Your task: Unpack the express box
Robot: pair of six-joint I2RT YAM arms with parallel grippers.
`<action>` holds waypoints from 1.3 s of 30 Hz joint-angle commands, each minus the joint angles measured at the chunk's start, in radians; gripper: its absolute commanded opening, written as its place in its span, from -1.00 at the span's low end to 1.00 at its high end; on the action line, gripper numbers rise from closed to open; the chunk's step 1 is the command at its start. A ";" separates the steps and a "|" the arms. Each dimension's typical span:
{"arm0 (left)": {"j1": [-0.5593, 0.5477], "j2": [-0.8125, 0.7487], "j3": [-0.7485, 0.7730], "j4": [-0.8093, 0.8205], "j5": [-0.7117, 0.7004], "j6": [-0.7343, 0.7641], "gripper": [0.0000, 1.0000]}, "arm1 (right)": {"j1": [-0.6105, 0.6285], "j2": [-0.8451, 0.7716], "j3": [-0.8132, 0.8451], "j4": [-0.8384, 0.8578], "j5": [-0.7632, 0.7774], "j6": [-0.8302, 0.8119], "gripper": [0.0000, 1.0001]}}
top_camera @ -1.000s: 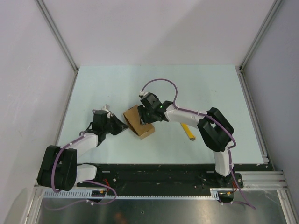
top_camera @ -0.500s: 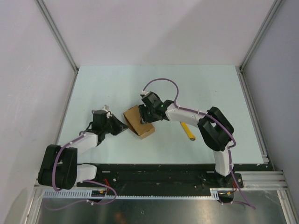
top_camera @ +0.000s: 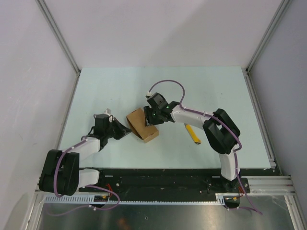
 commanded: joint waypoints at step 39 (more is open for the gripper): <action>-0.243 0.336 0.317 0.131 0.208 0.336 -1.00 | -0.046 -0.117 -0.173 -0.131 0.161 0.025 -0.02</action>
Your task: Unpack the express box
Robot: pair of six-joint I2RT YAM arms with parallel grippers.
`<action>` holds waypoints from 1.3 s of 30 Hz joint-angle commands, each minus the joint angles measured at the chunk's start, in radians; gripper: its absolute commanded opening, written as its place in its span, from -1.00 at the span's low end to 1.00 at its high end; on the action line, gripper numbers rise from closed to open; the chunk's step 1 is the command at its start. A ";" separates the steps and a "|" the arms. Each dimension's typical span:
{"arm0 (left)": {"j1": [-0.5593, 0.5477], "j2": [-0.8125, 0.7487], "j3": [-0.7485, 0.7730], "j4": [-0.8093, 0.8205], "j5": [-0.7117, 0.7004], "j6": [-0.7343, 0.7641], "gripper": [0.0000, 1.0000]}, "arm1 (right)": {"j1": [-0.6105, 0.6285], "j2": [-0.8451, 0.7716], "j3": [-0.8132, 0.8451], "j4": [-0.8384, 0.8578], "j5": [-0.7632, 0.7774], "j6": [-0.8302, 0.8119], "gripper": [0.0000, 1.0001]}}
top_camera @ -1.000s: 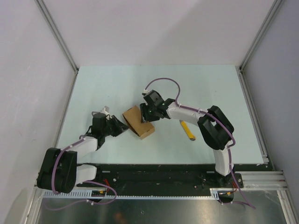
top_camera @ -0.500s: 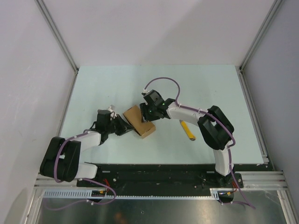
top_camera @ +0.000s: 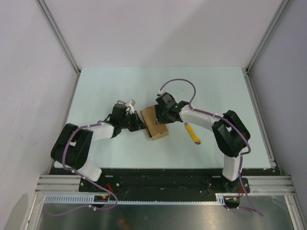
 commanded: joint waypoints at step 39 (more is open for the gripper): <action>0.090 0.285 -0.103 0.329 0.298 -0.398 -0.94 | -0.036 -0.011 -0.090 -0.077 0.064 0.099 -0.01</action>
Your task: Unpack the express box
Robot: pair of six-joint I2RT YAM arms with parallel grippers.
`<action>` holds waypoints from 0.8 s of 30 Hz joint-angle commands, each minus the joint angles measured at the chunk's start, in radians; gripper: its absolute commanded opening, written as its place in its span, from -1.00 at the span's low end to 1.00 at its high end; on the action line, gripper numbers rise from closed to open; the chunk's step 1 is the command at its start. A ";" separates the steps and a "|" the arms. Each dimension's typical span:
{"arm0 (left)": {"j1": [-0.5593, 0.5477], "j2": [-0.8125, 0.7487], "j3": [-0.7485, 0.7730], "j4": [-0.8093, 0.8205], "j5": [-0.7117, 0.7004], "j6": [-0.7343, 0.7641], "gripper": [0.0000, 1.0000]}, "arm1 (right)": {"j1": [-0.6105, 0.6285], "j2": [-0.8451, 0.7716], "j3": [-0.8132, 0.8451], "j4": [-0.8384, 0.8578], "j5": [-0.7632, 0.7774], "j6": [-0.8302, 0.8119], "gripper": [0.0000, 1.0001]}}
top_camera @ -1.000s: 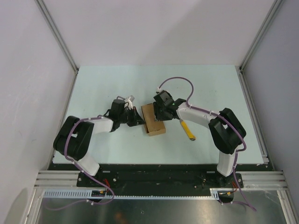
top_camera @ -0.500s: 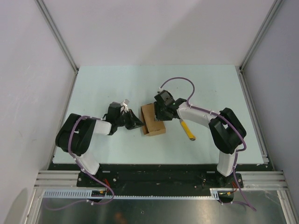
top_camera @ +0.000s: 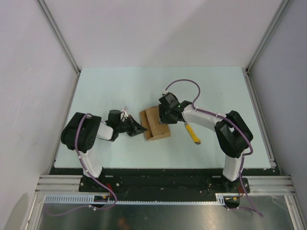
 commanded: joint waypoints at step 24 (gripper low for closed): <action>-0.017 -0.006 0.065 -0.045 0.053 0.010 -1.00 | 0.102 -0.151 -0.024 0.101 0.164 -0.208 0.74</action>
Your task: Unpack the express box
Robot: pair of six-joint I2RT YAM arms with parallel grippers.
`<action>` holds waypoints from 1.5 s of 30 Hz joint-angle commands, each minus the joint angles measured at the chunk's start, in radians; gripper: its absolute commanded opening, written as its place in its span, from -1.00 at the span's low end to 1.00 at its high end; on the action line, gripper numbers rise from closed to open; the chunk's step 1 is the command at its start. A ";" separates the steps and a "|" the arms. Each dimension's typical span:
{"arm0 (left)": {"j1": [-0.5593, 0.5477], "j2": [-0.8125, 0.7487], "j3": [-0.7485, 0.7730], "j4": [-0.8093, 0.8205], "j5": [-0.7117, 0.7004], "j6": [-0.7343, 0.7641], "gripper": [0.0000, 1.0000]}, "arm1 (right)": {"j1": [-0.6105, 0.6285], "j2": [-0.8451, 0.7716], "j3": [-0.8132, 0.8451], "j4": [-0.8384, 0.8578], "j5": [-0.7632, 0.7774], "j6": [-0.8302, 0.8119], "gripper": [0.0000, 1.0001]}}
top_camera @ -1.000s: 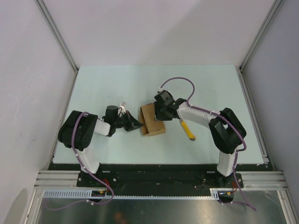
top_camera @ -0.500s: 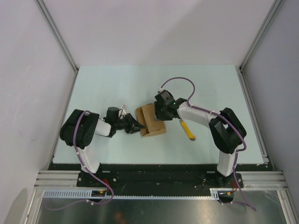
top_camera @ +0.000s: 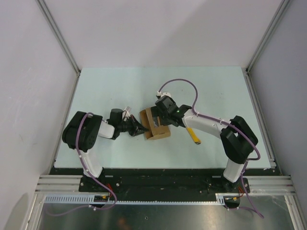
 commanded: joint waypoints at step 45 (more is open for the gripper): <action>0.015 -0.475 0.275 -0.738 0.026 0.294 -1.00 | -0.010 -0.005 0.065 0.011 0.018 0.051 0.29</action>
